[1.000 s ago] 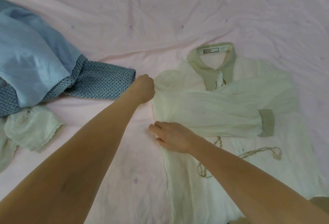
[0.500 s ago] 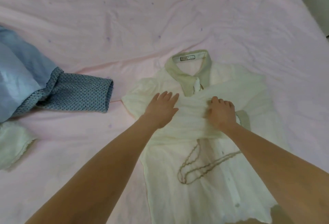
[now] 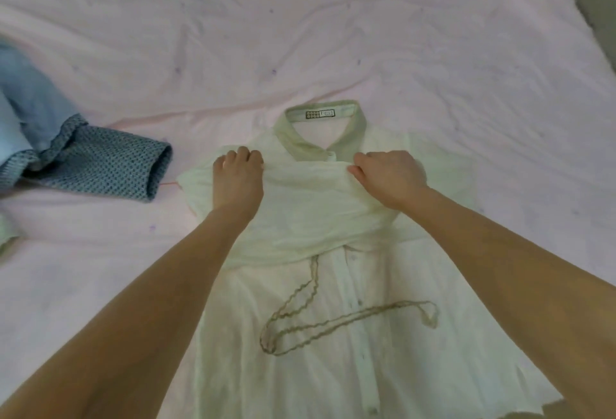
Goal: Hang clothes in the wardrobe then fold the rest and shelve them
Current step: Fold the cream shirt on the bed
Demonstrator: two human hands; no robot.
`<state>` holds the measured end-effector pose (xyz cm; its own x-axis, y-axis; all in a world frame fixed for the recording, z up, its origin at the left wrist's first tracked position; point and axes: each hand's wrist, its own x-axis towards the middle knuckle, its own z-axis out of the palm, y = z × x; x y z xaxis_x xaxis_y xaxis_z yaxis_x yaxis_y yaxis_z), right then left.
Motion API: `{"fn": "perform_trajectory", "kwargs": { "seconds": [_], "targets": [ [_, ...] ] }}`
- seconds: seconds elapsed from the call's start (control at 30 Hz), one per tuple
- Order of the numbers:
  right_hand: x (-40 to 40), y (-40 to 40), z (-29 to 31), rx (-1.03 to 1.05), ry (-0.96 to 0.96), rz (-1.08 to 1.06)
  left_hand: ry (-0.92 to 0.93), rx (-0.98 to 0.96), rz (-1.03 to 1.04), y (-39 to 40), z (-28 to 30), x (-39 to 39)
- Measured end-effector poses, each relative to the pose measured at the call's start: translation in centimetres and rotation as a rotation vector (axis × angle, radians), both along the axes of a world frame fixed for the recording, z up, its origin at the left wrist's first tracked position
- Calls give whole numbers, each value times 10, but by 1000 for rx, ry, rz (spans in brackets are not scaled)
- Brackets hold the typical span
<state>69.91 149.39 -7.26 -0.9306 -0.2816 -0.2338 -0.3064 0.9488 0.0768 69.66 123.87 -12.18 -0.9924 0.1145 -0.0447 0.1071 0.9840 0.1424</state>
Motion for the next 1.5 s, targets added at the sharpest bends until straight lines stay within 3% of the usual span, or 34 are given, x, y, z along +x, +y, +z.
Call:
{"fn": "perform_trajectory", "kwargs": {
  "seconds": [0.17,0.3,0.37,0.53,0.67,0.87,0.93,1.1,1.23,1.3,1.4,1.5],
  "targets": [
    [-14,17,-19,-32,-46,-82,205,9,31,26,0,-1],
    [-13,38,-31,-115,-111,-175,230,-2,136,40,-4,0],
    [-12,46,-28,-88,-204,-174,224,-23,175,40,-6,3],
    [-9,57,-12,-376,-599,-146,168,-40,180,43,-4,11],
    [-11,66,1,-334,-751,9,44,66,278,46,6,9],
    [-24,58,41,-900,-921,-302,-158,86,406,48,28,2],
    [-32,55,51,-896,-882,-323,-175,65,448,46,33,-1],
    [-55,56,33,-549,-542,-315,-160,108,452,50,37,-15],
    [-43,47,-8,-64,-6,-230,-21,231,316,58,25,-13],
    [-25,39,-27,-64,200,-135,114,195,141,65,18,-1],
    [0,31,-55,-165,152,0,124,87,-105,77,5,24],
    [14,37,-77,-107,-51,-2,-173,-125,-183,81,-15,38]
  ]
}}
